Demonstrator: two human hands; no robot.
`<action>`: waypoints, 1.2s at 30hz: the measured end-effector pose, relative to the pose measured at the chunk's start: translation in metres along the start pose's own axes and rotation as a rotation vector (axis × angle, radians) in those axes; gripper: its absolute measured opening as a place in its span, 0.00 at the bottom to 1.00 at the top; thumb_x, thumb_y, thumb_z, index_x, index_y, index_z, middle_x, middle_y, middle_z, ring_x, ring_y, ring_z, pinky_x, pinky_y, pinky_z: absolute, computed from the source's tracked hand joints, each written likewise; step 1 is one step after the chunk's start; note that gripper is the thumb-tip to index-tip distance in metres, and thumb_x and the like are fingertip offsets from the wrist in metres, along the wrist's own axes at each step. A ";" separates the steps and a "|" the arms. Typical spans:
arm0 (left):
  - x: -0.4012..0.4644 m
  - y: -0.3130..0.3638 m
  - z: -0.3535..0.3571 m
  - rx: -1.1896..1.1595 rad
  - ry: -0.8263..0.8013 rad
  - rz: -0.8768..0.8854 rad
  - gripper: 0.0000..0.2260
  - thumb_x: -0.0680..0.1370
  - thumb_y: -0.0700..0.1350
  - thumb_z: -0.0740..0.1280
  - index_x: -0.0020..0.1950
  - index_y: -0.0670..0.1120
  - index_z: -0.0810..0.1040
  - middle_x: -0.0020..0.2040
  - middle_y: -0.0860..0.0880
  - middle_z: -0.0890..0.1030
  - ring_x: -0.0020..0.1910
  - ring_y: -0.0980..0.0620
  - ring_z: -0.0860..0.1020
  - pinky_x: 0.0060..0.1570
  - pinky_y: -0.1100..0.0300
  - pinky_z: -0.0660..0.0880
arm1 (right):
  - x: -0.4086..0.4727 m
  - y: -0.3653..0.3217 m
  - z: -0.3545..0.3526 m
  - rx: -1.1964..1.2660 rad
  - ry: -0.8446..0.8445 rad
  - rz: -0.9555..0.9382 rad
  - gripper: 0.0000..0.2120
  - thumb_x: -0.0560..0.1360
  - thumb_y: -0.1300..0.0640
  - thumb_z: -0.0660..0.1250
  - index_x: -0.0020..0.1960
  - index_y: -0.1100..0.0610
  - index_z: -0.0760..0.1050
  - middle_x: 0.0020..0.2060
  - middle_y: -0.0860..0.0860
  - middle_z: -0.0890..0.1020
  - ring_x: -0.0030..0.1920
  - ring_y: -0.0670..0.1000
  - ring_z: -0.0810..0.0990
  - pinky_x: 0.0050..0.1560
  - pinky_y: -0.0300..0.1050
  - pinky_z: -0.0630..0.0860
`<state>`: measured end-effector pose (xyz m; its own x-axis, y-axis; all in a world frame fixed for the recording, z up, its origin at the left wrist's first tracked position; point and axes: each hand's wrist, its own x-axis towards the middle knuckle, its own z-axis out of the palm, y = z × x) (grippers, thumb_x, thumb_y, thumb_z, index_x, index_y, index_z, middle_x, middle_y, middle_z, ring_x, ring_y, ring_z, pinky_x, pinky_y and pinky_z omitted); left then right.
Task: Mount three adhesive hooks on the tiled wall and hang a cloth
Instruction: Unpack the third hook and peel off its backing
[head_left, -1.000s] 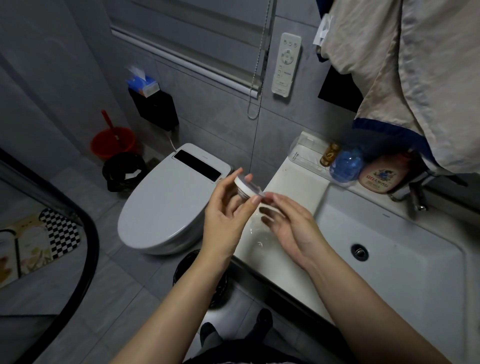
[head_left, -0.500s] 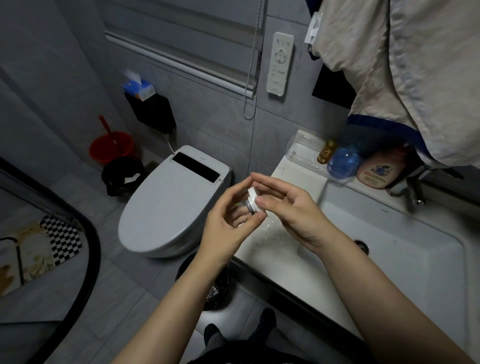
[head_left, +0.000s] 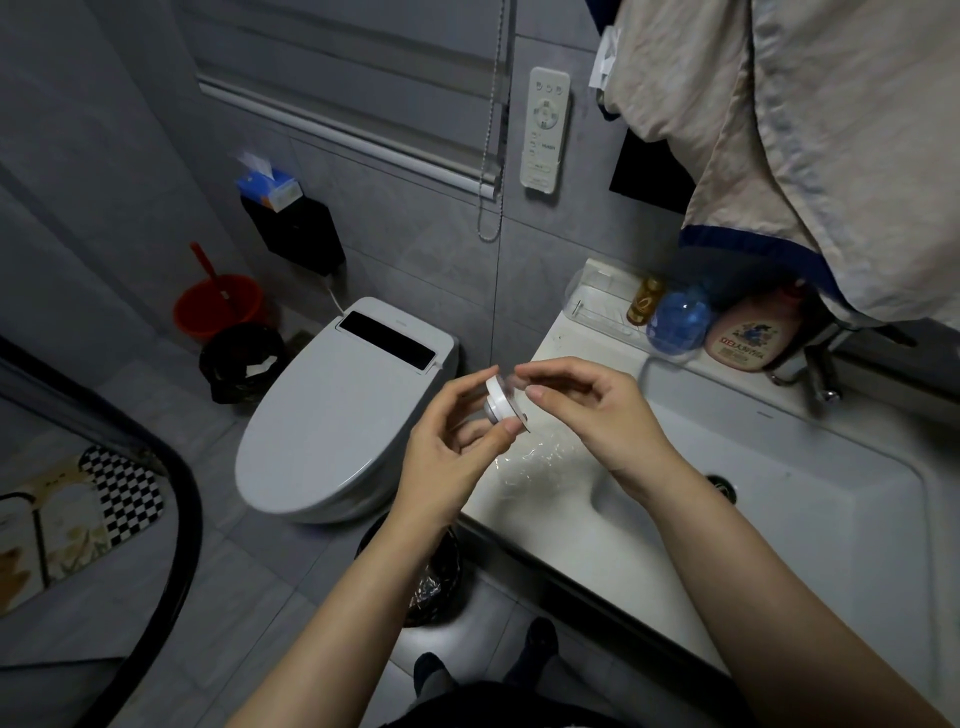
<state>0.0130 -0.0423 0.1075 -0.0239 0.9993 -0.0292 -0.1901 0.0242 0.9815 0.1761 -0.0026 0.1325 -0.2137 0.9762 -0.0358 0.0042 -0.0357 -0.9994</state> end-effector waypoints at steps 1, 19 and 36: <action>0.000 0.001 0.000 0.001 0.002 -0.005 0.22 0.73 0.37 0.74 0.65 0.46 0.77 0.52 0.49 0.84 0.43 0.49 0.83 0.47 0.60 0.79 | 0.000 0.000 -0.002 -0.008 0.003 -0.007 0.10 0.75 0.68 0.69 0.55 0.62 0.82 0.50 0.55 0.86 0.55 0.51 0.84 0.58 0.38 0.77; 0.007 0.011 0.002 0.039 0.066 -0.032 0.17 0.77 0.33 0.69 0.65 0.42 0.76 0.48 0.45 0.83 0.38 0.56 0.82 0.41 0.65 0.78 | 0.008 0.002 -0.018 -0.062 0.089 -0.024 0.05 0.75 0.67 0.70 0.48 0.59 0.82 0.43 0.54 0.87 0.46 0.52 0.85 0.51 0.46 0.81; 0.025 -0.017 -0.006 -0.083 0.173 -0.179 0.15 0.78 0.37 0.68 0.64 0.39 0.76 0.45 0.42 0.83 0.38 0.47 0.78 0.36 0.65 0.77 | 0.014 0.029 -0.048 0.065 0.363 0.165 0.05 0.73 0.61 0.74 0.43 0.59 0.79 0.41 0.54 0.84 0.43 0.51 0.83 0.44 0.43 0.82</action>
<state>0.0092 -0.0179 0.0890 -0.1490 0.9593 -0.2399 -0.2865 0.1903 0.9390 0.2197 0.0203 0.1030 0.1439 0.9679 -0.2061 -0.0543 -0.2003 -0.9782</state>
